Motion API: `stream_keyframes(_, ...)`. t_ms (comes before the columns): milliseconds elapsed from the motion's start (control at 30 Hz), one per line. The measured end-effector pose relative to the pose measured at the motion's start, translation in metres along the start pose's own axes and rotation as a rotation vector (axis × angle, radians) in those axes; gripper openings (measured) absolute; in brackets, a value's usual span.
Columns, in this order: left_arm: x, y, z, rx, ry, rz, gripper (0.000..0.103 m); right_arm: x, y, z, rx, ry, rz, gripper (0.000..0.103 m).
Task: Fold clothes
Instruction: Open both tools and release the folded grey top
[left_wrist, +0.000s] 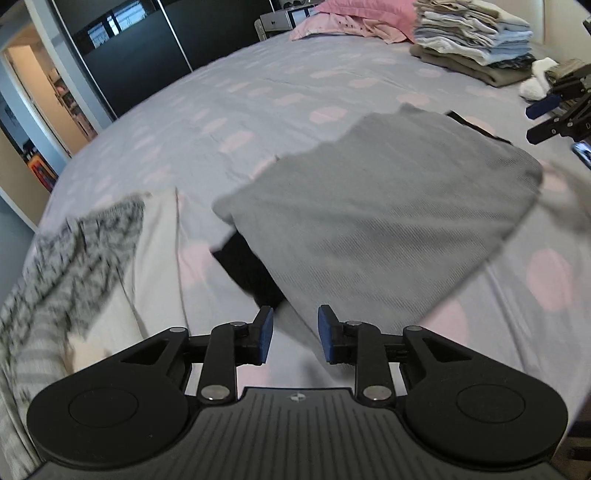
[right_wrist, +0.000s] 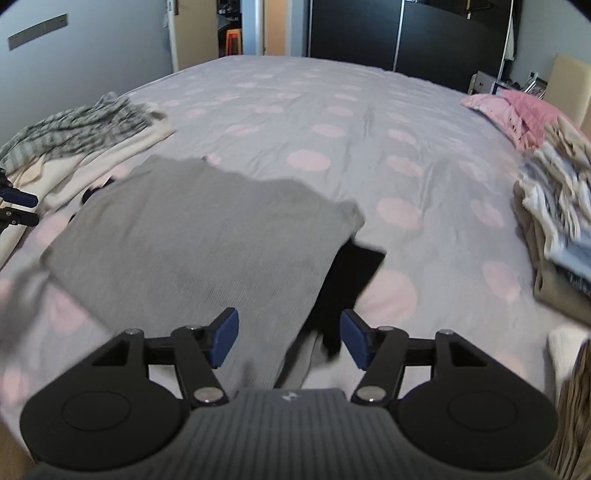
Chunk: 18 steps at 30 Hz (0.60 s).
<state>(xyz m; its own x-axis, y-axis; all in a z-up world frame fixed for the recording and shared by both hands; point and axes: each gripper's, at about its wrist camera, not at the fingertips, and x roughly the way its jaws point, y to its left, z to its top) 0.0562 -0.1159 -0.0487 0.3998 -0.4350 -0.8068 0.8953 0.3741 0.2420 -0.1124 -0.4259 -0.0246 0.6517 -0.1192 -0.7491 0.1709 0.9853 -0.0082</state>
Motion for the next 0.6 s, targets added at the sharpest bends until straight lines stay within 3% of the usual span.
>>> stream_keyframes(100, 0.002, -0.006, -0.013, -0.014, 0.013, -0.040, 0.040, -0.003, 0.004, -0.022, 0.024, 0.014, -0.005, 0.064)
stream_keyframes(300, 0.026, -0.016, -0.019, -0.054, 0.003, -0.049, 0.039, 0.006, 0.015, -0.048, -0.038, -0.014, -0.003, 0.064)
stream_keyframes(367, 0.035, -0.021, -0.020, -0.051, 0.004, -0.054, 0.031, 0.012, 0.016, -0.050, -0.036, -0.023, 0.001, 0.062)
stream_keyframes(400, 0.038, -0.023, -0.019, -0.045, 0.012, -0.049, 0.026, 0.015, 0.016, -0.050, -0.032, -0.024, 0.006, 0.058)
stream_keyframes(467, 0.041, -0.026, -0.018, -0.035, 0.027, -0.037, 0.013, 0.022, 0.017, -0.049, -0.029, -0.007, 0.022, 0.038)
stream_keyframes(533, 0.037, -0.022, -0.017, -0.059, 0.042, -0.048, 0.006, 0.022, 0.015, -0.047, -0.022, 0.012, 0.034, 0.013)
stream_keyframes(600, 0.029, -0.014, -0.016, -0.095, 0.050, -0.070, 0.005, 0.019, 0.012, -0.045, -0.012, 0.028, 0.044, 0.009)
